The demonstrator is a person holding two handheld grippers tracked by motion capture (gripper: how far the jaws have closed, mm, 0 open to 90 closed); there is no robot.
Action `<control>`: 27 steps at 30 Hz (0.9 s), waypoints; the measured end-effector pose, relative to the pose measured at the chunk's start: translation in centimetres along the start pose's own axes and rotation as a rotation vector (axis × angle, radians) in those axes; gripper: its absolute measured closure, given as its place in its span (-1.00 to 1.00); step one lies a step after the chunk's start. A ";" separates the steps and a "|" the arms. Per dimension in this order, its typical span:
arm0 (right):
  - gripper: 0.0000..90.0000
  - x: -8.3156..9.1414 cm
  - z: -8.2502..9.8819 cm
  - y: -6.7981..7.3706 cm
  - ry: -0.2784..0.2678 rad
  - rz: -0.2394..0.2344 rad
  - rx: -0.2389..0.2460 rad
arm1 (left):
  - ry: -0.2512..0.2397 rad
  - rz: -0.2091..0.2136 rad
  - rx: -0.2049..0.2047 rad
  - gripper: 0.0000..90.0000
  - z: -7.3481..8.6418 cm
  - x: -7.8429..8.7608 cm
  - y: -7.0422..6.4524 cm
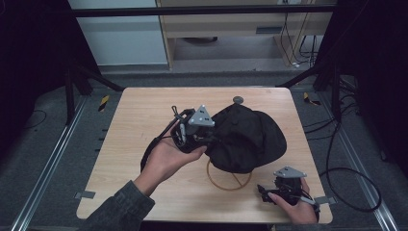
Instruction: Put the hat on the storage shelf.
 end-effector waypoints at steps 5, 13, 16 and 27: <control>-0.99 0.0 0.0 0.0 0.000 -0.001 -0.001 | -0.019 -0.002 0.009 0.79 0.0 0.0 0.1; -0.99 0.0 0.0 0.0 0.000 0.000 -0.001 | -0.027 -0.011 0.002 0.71 -0.4 0.0 0.0; -0.99 0.0 0.0 0.0 0.000 0.000 -0.001 | -0.035 -0.013 0.004 0.67 -0.5 0.0 -0.1; -0.99 0.0 0.0 0.0 0.000 -0.001 -0.001 | -0.049 -0.028 0.001 0.53 -0.9 -0.1 0.0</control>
Point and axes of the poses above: each handheld gripper's, and its own axes: x roughly backward along the jaws, z roughly out of its underside, y roughly to its left, the point moved 2 cm from there along -x, roughly forward along the jaws, and after that the axes turned 6 degrees about -z, right-handed, at the moved point
